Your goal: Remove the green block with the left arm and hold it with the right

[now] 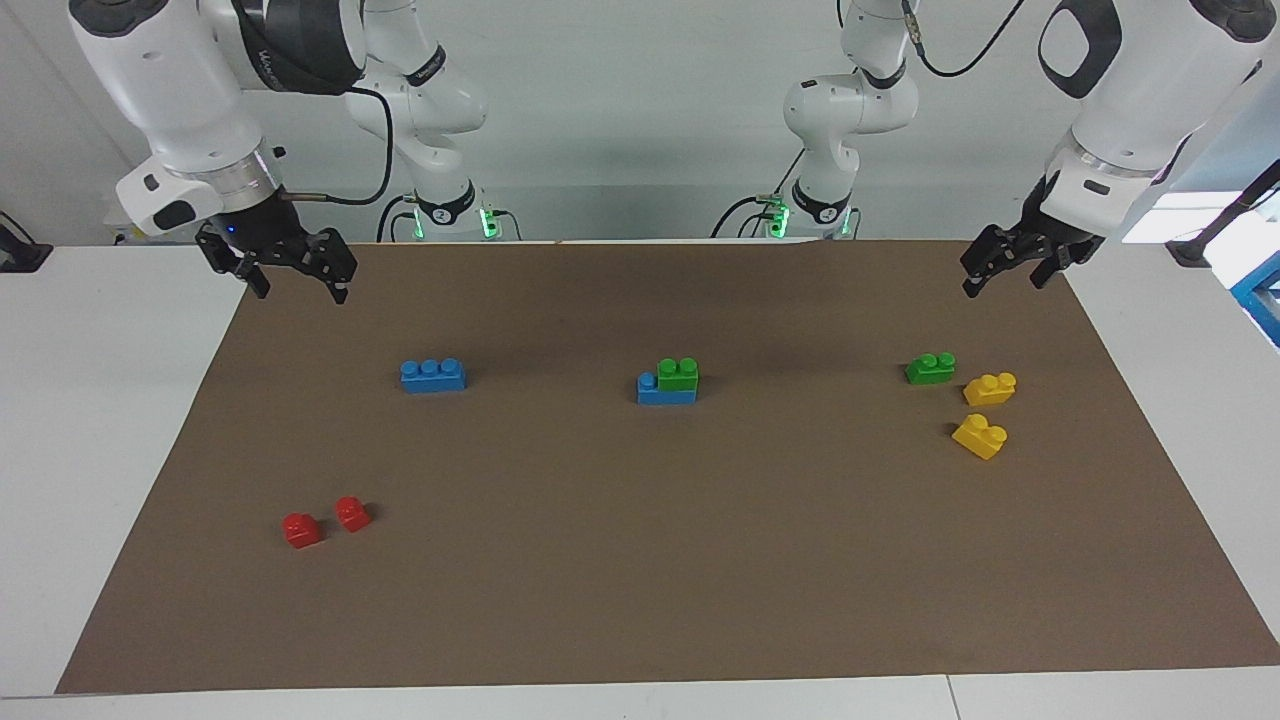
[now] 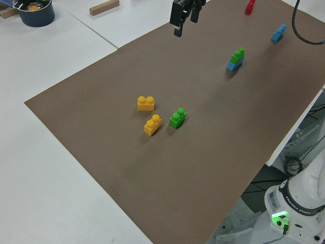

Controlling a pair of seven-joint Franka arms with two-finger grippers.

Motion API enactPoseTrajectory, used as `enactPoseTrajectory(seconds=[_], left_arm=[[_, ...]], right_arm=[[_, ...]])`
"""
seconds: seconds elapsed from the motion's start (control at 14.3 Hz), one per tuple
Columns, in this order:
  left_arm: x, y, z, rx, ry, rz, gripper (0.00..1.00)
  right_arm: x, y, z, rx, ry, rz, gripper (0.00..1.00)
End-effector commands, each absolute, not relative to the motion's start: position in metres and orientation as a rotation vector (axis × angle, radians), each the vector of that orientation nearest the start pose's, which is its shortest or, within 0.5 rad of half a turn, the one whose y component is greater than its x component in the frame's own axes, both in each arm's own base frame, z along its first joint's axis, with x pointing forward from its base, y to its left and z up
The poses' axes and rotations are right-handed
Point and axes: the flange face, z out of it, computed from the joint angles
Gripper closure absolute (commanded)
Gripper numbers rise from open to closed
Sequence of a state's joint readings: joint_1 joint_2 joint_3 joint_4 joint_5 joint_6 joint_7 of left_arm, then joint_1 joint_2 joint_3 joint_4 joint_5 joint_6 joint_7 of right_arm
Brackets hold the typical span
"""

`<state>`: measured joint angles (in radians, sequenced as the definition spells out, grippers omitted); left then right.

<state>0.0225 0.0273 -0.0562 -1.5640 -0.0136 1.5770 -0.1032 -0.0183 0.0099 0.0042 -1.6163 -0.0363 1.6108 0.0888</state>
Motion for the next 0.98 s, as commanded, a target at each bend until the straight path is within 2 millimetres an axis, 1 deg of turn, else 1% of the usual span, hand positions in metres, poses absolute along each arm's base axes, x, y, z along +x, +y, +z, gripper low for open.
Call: enactPoseTrajectory(seconds=[0.0, 0.42, 0.49, 0.56, 0.63, 0.7, 0.77, 0.91], left_arm=[[0.565, -0.016, 0.613, -3.156, -0.097, 0.006, 0.00], [0.563, -0.017, 0.611, -3.154, -0.119, 0.018, 0.00], [0.562, -0.017, 0.610, -3.155, -0.122, 0.021, 0.00], [0.561, -0.016, 0.606, -3.154, -0.131, 0.035, 0.00], [0.557, -0.016, 0.605, -3.152, -0.136, 0.040, 0.00], [0.555, -0.016, 0.601, -3.150, -0.153, 0.057, 0.00], [0.553, -0.017, 0.601, -3.147, -0.194, 0.060, 0.00], [0.549, -0.024, 0.596, -3.132, -0.323, 0.075, 0.00]], right_arm=[[0.554, -0.013, 0.601, -3.173, 0.176, -0.005, 0.00], [0.554, -0.009, 0.602, -3.168, 0.193, -0.012, 0.00], [0.554, -0.008, 0.599, -3.139, 0.254, -0.003, 0.00], [0.554, -0.009, 0.598, -3.112, 0.310, -0.008, 0.00], [0.555, -0.009, 0.598, -3.106, 0.320, -0.033, 0.00], [0.556, -0.008, 0.597, -3.104, 0.328, -0.040, 0.00], [0.555, -0.008, 0.596, -3.102, 0.347, -0.038, 0.00], [0.550, -0.005, 0.589, -3.082, 0.482, -0.012, 0.00]])
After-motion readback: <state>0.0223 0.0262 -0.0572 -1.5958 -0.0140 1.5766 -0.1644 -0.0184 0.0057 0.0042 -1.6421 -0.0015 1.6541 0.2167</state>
